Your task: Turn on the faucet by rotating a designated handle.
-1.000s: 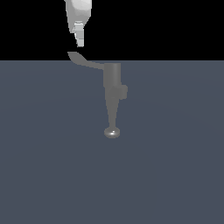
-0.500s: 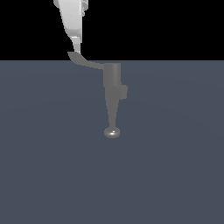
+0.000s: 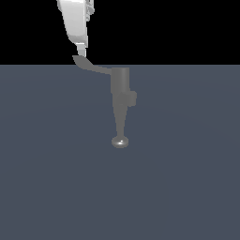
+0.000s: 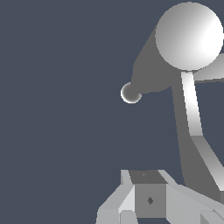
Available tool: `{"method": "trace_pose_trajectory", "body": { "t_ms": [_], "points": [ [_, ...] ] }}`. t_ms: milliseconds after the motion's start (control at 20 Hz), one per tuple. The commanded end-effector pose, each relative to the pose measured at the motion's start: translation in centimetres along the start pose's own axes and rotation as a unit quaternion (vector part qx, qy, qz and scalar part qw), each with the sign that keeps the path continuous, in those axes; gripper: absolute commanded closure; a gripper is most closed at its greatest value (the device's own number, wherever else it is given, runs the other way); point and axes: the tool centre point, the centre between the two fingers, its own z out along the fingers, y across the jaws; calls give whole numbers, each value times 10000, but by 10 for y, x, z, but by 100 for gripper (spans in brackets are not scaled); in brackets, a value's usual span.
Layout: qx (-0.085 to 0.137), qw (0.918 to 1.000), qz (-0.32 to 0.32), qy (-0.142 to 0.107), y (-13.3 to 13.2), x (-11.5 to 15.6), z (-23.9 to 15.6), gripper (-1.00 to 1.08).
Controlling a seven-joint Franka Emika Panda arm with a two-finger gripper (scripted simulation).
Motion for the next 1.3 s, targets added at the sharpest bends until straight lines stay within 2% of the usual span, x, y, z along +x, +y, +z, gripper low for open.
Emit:
{"method": "trace_pose_trajectory", "body": {
  "t_ms": [0,1250],
  "points": [
    [0,10000,0,0,3,0,0,108],
    [1,10000,3,0,79,3,0,108]
  ]
}}
